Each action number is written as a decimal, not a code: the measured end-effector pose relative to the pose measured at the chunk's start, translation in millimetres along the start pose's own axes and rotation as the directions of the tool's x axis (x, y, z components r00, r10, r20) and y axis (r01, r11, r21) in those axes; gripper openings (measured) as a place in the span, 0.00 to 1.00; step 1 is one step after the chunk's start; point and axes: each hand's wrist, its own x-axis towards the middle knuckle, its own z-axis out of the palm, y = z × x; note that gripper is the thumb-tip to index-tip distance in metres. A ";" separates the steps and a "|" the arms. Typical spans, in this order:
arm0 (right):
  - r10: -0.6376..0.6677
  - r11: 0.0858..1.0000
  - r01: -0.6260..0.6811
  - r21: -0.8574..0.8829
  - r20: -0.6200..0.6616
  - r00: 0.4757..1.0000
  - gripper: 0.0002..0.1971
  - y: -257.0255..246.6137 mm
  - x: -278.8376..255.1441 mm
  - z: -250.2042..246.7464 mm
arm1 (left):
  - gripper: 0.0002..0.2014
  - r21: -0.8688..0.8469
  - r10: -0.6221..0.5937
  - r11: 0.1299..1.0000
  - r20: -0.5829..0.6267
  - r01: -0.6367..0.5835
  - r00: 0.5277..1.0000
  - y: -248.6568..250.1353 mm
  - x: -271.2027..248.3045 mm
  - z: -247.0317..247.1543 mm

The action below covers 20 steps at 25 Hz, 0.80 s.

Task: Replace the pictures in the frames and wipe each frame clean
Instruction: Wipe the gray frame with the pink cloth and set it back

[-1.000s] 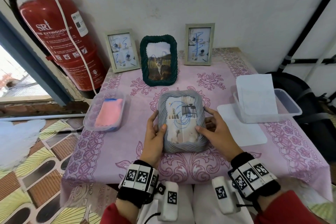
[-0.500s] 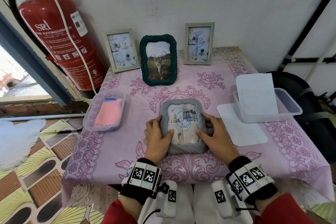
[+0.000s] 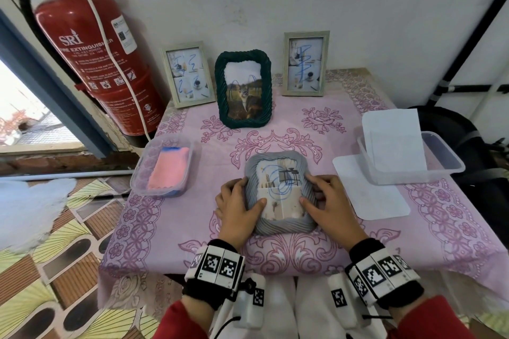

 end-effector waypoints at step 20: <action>-0.208 0.931 0.168 -0.325 -0.092 0.974 0.23 8.5 -7.6 9.9 | 0.24 0.548 -0.099 0.836 0.157 -0.003 0.983 -43.1 97.8 -159.1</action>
